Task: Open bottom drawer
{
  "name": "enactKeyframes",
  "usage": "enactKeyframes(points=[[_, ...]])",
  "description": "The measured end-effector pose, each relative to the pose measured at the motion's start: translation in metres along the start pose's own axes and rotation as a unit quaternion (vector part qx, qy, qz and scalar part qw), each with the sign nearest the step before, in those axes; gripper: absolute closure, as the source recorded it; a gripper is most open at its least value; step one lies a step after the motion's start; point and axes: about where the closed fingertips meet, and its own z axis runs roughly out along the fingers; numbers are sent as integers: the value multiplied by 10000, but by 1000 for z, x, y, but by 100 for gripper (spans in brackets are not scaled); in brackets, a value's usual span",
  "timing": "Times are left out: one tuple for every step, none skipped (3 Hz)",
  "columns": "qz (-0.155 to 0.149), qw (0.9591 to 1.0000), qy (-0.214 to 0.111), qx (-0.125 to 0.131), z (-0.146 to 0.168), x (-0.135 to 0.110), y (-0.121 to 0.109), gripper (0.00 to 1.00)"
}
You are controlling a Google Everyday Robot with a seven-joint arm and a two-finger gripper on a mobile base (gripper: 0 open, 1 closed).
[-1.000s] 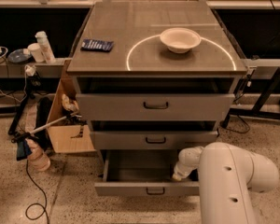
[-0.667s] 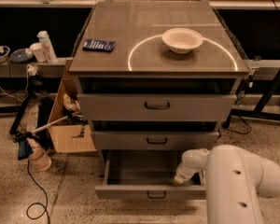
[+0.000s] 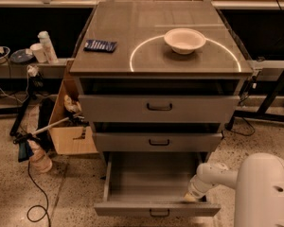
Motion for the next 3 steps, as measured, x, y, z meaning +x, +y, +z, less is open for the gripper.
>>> enactKeyframes(points=[[0, 10000, 0, 0, 0, 0, 0, 100], [0, 10000, 0, 0, 0, 0, 0, 82], [0, 10000, 0, -1, 0, 0, 0, 59]])
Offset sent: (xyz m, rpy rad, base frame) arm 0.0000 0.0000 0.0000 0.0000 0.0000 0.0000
